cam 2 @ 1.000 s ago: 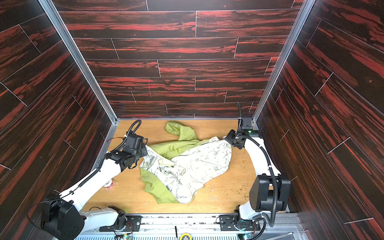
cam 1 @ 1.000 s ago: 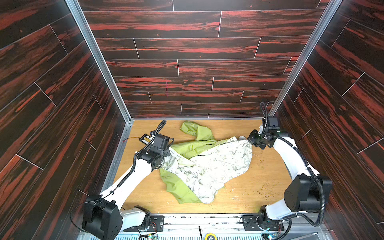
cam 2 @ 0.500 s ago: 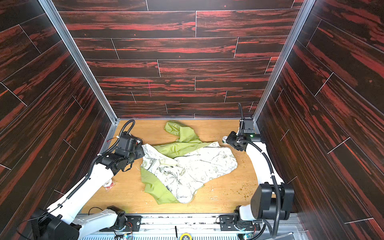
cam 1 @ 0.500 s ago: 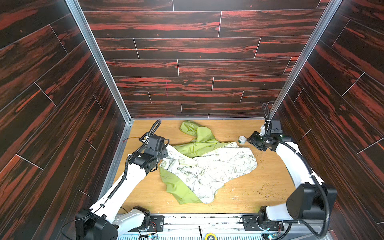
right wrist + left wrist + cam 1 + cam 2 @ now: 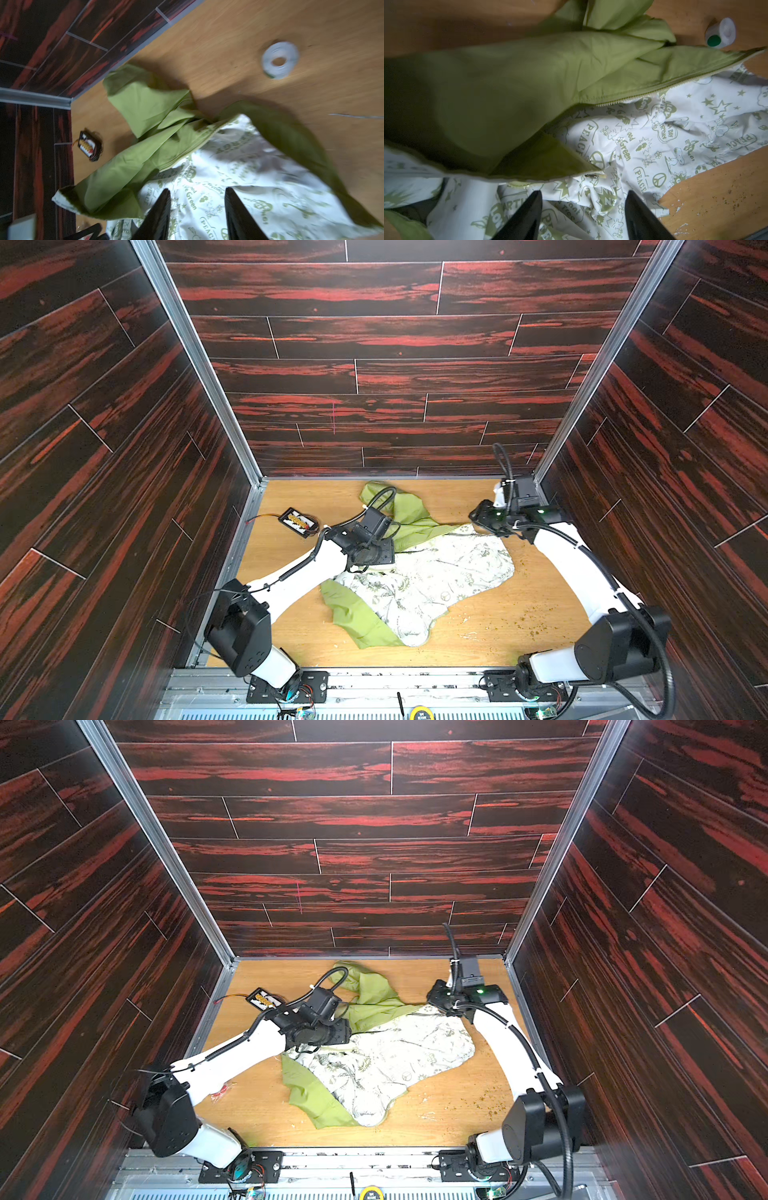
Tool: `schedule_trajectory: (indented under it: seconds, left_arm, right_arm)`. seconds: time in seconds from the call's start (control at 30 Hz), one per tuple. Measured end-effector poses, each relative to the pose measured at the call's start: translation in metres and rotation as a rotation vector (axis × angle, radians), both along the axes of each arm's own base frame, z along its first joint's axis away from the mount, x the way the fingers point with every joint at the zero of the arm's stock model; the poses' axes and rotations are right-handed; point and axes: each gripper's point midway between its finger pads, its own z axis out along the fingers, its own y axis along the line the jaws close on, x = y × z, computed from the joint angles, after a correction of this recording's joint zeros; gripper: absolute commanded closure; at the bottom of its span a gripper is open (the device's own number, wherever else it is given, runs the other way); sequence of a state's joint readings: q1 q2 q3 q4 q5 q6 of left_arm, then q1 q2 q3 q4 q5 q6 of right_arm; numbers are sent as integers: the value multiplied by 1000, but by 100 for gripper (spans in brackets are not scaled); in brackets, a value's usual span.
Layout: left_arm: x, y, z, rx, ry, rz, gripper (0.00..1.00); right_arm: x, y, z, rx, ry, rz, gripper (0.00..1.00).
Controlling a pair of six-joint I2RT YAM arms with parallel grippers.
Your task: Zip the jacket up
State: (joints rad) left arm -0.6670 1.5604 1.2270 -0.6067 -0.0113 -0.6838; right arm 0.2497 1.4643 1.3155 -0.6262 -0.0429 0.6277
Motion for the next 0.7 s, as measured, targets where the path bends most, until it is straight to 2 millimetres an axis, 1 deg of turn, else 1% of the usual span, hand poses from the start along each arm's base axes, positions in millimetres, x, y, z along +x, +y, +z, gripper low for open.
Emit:
schedule_trajectory:
  seconds: [0.1,0.13,0.23,0.33,0.43,0.53,0.6,0.67,0.7]
  left_arm:
    - [-3,-4,-2,-30,29,9,33]
    - [-4,-5,-2,-36,34,12,33]
    - [-2,-10,-7,-53,52,23,33]
    - [2,-15,-17,-57,66,29,33]
    - [5,-18,-34,-43,91,35,32]
    - [7,-18,-50,-19,116,38,32]
    - [7,-17,-57,-5,124,42,32]
    - [9,-16,-60,6,124,46,36]
    - [10,-15,-61,11,120,49,40]
  right_arm:
    - [7,15,-13,27,25,15,55]
    - [8,18,-17,36,30,16,55]
    - [15,26,-36,71,68,11,55]
    - [18,30,-53,91,102,-2,55]
    - [21,32,-68,110,132,-19,55]
    - [25,34,-77,128,147,-42,55]
    - [30,34,-81,140,150,-61,55]
    - [34,34,-88,154,157,-80,56]
    - [34,33,-93,158,167,-89,56]
